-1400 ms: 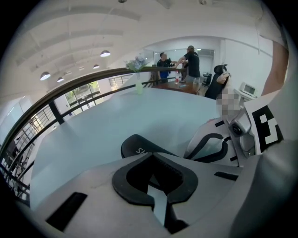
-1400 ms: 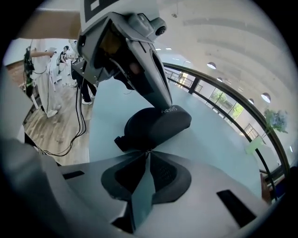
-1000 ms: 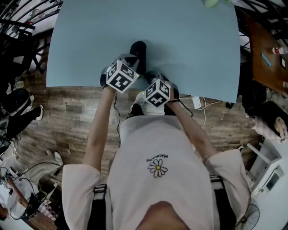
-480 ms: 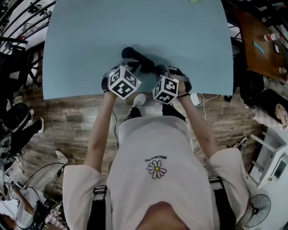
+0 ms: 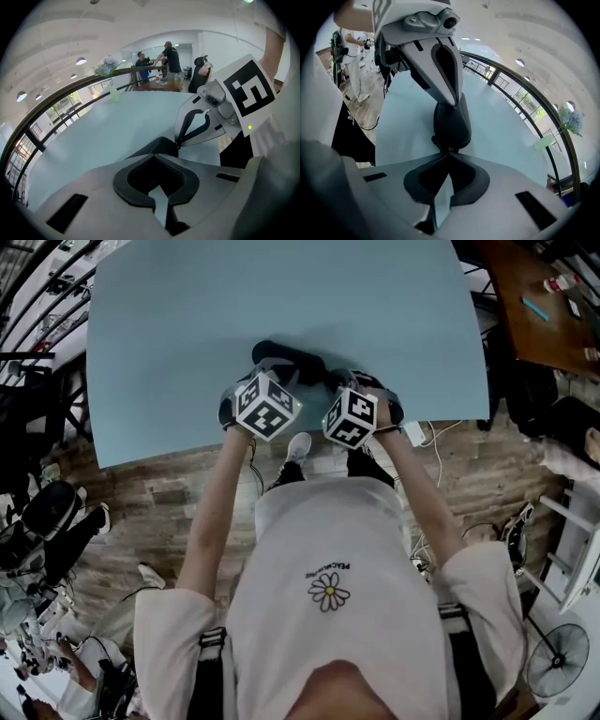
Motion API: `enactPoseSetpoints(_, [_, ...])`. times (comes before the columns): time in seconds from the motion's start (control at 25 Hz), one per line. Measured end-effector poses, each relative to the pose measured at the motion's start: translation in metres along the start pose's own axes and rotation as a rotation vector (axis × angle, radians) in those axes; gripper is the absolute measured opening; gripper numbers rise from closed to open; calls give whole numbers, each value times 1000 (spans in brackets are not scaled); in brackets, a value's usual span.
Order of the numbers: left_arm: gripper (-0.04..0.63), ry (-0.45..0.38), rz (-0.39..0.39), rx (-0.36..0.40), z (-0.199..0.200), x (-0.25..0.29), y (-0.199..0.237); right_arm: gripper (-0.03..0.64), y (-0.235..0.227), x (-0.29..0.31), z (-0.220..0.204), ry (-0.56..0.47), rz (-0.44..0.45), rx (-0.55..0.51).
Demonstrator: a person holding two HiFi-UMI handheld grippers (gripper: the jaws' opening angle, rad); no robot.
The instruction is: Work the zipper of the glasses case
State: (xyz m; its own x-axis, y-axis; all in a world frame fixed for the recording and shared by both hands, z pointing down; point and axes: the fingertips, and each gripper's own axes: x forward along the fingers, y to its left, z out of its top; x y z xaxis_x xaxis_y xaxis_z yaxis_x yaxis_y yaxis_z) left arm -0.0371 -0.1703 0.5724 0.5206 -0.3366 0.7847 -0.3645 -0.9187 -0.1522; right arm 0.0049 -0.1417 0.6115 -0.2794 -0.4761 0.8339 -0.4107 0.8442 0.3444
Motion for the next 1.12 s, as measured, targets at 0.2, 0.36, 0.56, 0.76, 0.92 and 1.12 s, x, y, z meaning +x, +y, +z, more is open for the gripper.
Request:
enactPoseSetpoints(0.2, [14,2,-2,-3,-1,1,1,8,21,1,19,-29,92,123])
enactPoseSetpoints(0.36, [14,-8,-7,-4,-2,1,0,8,34,8,40,-57,114,229])
enactPoseSetpoints(0.56, [14,-28,-13,-14,-2,1,3,8,36,12,52,-91,132,260])
enactPoseSetpoints(0.76, [14,-28,-37,1,6,-1,0,8,17,6,24,-17,65,36])
enactPoseSetpoints(0.92, [14,-24,-69,80,16,6,-17,8,-15,2,-22,70,-19,15])
enactPoseSetpoints(1.12, [14,-17,-106,89,25,13,-31,8,-20,-2,-35,65,-11,71])
